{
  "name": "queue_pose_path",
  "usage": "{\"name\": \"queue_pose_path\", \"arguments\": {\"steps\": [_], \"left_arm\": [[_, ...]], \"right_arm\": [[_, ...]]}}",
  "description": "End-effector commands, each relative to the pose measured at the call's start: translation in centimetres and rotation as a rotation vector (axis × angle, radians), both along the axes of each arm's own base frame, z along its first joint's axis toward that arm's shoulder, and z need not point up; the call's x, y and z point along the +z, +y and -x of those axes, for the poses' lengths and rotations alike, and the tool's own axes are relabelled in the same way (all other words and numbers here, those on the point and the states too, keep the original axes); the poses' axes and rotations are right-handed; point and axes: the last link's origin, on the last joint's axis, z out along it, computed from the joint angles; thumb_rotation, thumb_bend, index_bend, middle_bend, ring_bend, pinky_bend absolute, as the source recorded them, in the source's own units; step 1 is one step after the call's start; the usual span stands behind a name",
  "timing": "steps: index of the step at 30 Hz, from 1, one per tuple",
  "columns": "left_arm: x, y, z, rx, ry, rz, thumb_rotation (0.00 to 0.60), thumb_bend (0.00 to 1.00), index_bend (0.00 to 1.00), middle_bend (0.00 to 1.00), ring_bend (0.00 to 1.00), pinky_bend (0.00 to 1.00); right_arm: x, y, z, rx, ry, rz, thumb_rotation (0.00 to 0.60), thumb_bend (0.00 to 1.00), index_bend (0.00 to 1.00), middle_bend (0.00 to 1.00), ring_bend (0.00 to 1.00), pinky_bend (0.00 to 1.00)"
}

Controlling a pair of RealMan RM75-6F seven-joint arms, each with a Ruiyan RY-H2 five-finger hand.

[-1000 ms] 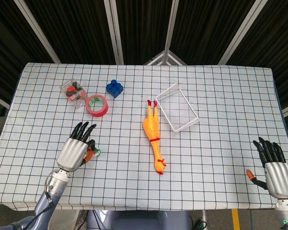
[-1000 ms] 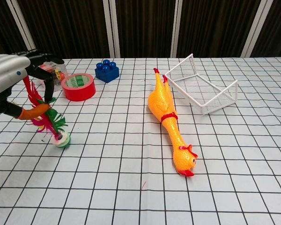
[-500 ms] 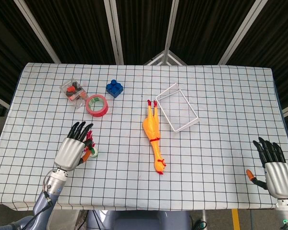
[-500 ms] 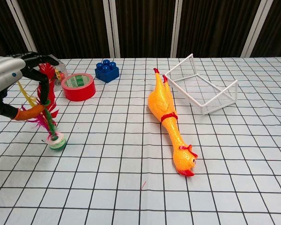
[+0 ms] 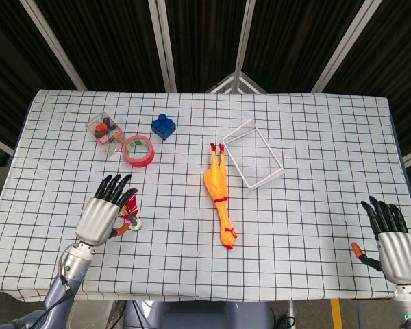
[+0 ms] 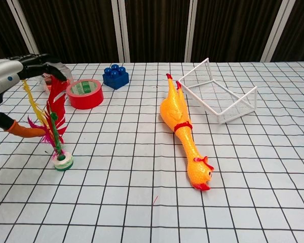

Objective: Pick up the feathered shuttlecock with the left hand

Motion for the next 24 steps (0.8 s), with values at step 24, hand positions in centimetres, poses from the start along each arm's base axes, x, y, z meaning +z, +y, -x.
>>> {"name": "queue_pose_path", "arguments": {"steps": [24], "left_arm": [[12.8,-9.0,12.4,0.220,0.094,-0.177,0.600,0.13,0.00,0.00,0.00,0.00]], "right_arm": [[-0.1,0.1,0.0,-0.004,0.019,-0.001,0.600,0.34,0.00,0.00,0.00,0.00]]}}
